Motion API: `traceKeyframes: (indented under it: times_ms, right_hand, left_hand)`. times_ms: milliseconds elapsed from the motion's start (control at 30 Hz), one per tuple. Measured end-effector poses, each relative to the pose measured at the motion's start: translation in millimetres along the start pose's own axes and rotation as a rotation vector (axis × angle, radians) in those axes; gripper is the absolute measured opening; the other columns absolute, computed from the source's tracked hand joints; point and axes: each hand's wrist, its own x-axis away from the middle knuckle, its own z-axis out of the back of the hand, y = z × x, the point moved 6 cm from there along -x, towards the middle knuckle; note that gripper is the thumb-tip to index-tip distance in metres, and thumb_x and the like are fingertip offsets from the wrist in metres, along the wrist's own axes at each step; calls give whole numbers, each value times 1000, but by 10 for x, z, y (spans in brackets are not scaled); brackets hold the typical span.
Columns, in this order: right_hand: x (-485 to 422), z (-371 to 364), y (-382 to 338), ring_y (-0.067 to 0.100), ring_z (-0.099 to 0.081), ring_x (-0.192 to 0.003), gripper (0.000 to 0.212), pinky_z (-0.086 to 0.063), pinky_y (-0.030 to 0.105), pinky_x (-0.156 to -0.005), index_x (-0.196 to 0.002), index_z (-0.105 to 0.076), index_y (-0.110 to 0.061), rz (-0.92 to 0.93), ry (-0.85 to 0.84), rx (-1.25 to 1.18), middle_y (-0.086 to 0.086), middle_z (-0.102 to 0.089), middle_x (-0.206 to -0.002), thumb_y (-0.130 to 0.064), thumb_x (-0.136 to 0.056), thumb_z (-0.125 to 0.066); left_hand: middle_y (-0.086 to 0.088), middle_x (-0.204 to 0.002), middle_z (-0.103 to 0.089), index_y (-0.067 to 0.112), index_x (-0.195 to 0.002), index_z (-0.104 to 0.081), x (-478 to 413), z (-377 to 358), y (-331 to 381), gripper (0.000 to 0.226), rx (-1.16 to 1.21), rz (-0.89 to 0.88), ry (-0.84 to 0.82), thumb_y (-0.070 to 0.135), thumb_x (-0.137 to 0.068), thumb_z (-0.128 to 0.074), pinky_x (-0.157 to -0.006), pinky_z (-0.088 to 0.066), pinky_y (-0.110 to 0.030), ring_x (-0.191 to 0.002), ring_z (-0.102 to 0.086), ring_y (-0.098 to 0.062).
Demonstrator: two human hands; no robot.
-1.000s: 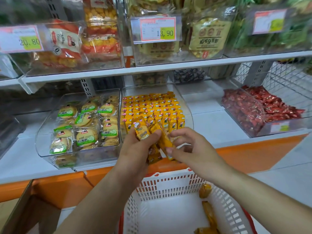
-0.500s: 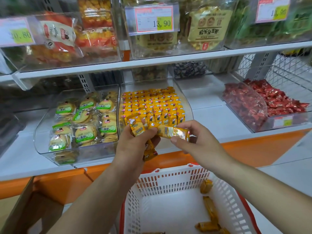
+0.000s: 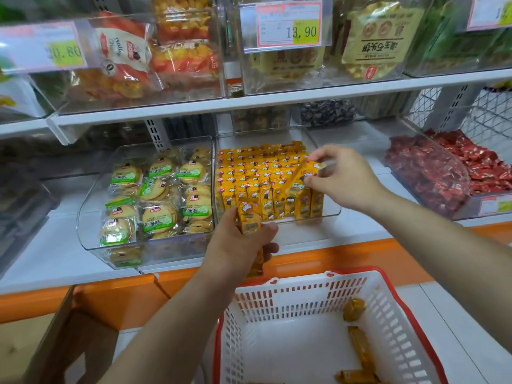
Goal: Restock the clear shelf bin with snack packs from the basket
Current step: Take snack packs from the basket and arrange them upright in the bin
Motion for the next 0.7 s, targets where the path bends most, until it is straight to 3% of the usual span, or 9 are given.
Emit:
traceKeyframes:
  times_ms: [67, 200, 367, 500, 700]
  right_hand:
    - [-205, -160, -38, 8, -66, -80, 31, -52, 24, -74, -109, -66, -23, 82, -138, 213, -7, -67, -102, -21, -82, -80]
    - [-456, -489, -50, 25, -59, -110, 39, -49, 36, -90, -119, -66, -27, 221, -299, 647, 2, -67, -119, -35, -82, -77]
    - [-519, -740, 26, 25, -57, -114, 37, -42, 40, -93, -115, -64, -33, 293, -376, 985, -4, -67, -117, -45, -81, -73]
    - [-525, -801, 121, 26, -55, -116, 34, -44, 41, -97, -112, -66, -31, 285, -379, 1067, -1, -64, -119, -42, -80, -73]
    - [-380, -627, 32, 27, -51, -119, 51, -43, 39, -96, -121, -57, -24, 269, -238, 979, 4, -58, -122, -47, -79, -75]
  left_hand:
    - [0, -82, -79, 27, -110, -62, -29, 14, -10, 20, 8, 12, -23, 27, -94, -74, -62, -58, -27, -71, -76, -13]
    - [7, -100, -78, 22, -116, -62, -34, -8, -42, 23, 17, 11, -126, 12, -96, -68, -83, -62, -46, -91, -78, -17]
    - [6, -106, -79, 16, -124, -61, -30, 74, -6, 30, 37, -23, -135, 10, -96, -68, -88, -61, -47, -97, -77, -17]
    - [4, -106, -79, 15, -129, -59, -28, 133, 17, 35, 77, -5, -91, 12, -95, -69, -89, -61, -46, -96, -78, -16]
    - [2, -111, -78, 20, -128, -58, 7, 131, 39, 34, 123, 53, -77, 20, -96, -70, -80, -63, -45, -88, -79, -21]
